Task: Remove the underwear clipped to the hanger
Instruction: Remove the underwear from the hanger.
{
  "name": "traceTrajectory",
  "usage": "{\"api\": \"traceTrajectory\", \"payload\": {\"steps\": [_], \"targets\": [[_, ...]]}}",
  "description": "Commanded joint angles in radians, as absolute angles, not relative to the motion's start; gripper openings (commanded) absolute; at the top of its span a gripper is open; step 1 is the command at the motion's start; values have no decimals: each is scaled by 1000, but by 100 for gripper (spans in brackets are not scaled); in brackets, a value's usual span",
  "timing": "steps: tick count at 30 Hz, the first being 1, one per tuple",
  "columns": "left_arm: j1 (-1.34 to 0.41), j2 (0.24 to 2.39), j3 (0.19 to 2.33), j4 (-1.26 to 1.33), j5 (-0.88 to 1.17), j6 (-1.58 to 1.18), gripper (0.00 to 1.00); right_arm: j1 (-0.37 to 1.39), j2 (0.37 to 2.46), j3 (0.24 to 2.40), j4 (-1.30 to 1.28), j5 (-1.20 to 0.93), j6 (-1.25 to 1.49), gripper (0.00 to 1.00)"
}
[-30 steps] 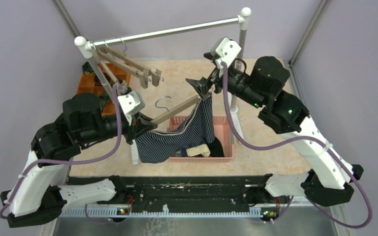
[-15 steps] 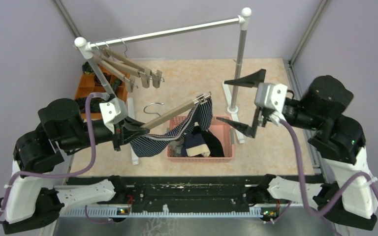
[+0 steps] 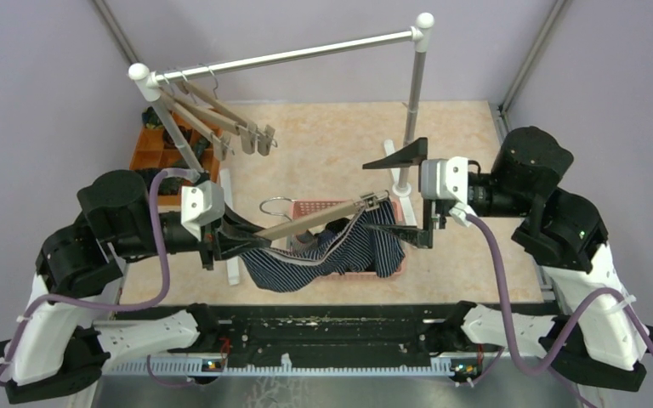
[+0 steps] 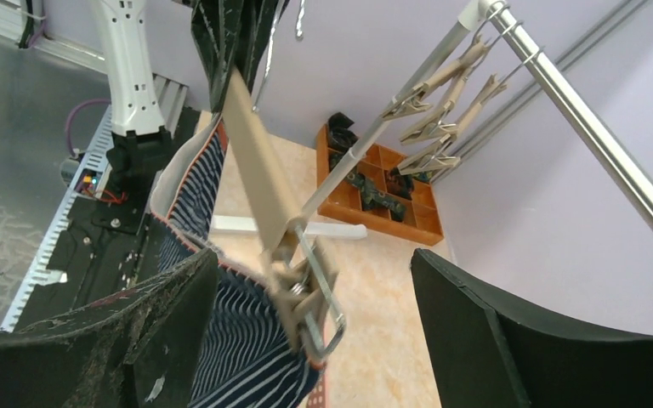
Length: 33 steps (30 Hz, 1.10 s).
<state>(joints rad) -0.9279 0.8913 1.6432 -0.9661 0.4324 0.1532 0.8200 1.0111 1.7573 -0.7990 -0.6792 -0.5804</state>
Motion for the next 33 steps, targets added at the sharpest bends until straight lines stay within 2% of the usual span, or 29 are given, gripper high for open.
{"api": "traceTrajectory", "payload": {"steps": [1,6,11,21,26,29,33], "targets": [[-931,890,1602,-872,511,163,0,810,1027,1756,-743,-708,-566,83],[-932,884,1583,-868,498,171,0,811,1021,1742,-726,-687,-560,78],[-931,878,1586,-865,476,168,0,811,1026,1743,-726,-671,-561,57],[-932,851,1598,-867,418,165,0,810,1033,1746,-747,-692,-580,54],[-932,841,1602,-868,410,166,0,810,1030,1748,-755,-697,-589,48],[-932,841,1602,-870,406,166,0,810,1025,1746,-752,-704,-593,40],[-931,849,1593,-871,408,167,0,810,1026,1742,-744,-707,-585,39]]}}
